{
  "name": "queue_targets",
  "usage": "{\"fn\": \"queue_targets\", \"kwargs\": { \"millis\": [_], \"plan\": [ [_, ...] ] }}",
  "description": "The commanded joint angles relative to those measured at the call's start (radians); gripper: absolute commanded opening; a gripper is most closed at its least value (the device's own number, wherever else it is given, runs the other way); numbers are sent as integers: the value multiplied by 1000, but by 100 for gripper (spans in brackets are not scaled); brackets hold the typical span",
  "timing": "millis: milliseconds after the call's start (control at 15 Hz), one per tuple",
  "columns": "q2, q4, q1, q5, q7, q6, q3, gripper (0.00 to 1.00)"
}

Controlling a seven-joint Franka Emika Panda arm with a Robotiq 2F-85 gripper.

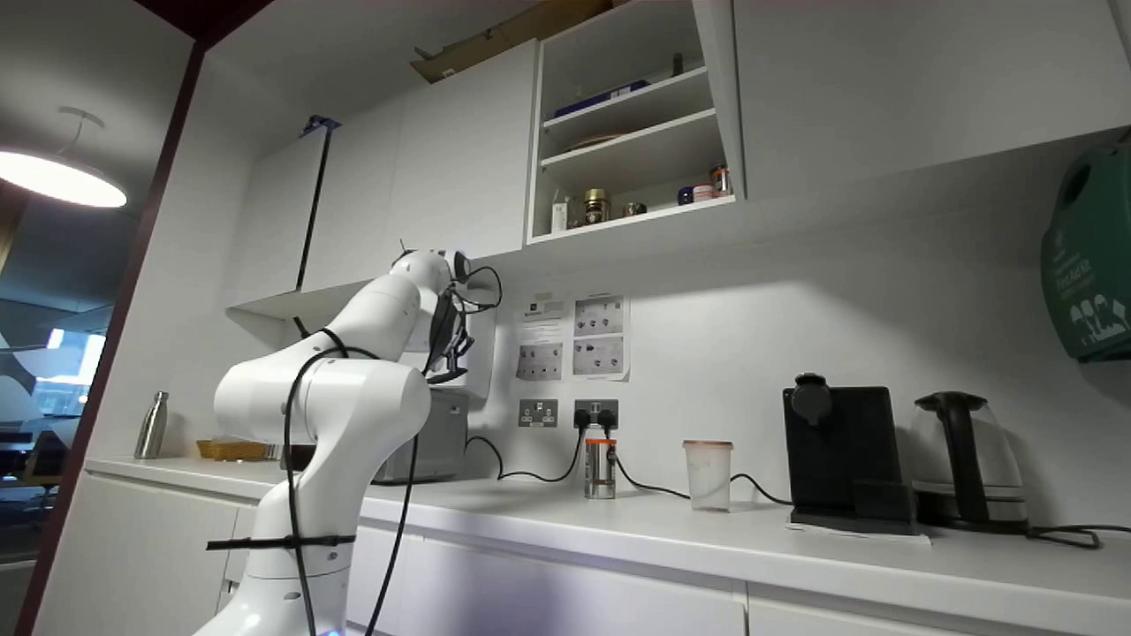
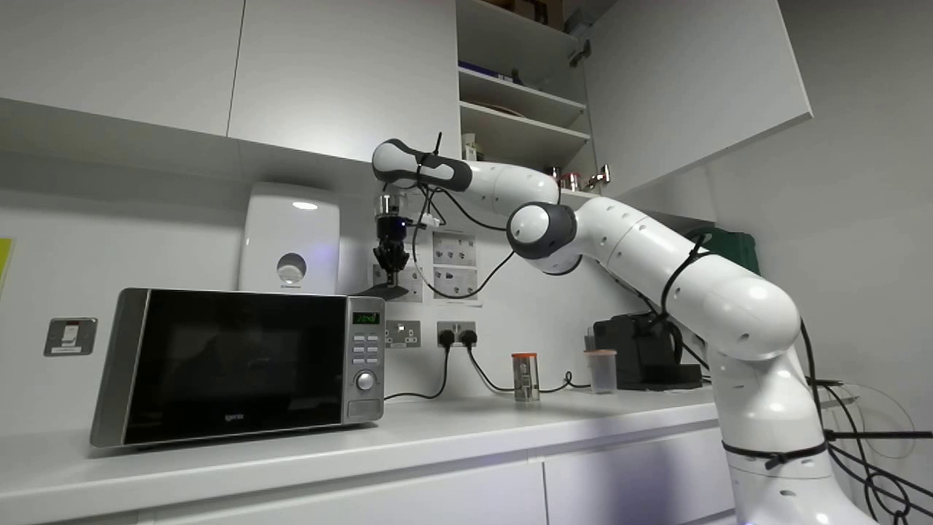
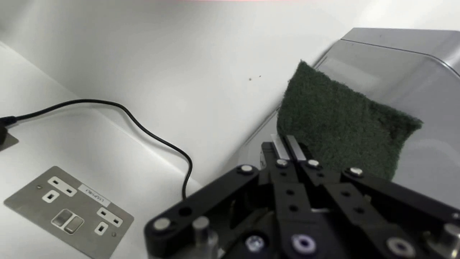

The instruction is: Wipe the top of the microwave with the grey object

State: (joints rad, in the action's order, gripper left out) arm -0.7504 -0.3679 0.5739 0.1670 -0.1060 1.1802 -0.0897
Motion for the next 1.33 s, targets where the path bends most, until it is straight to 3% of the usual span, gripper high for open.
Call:
{"fn": "queue_targets", "kwargs": {
  "millis": [0,467,1267],
  "plan": [
    [42,-27,-55,-56,99,-42,6,1],
    [62,-19,-90,-163,365,-89,-17,1],
    [102,-34,-117,-243,502,-151,-21,1]
  ]
}}
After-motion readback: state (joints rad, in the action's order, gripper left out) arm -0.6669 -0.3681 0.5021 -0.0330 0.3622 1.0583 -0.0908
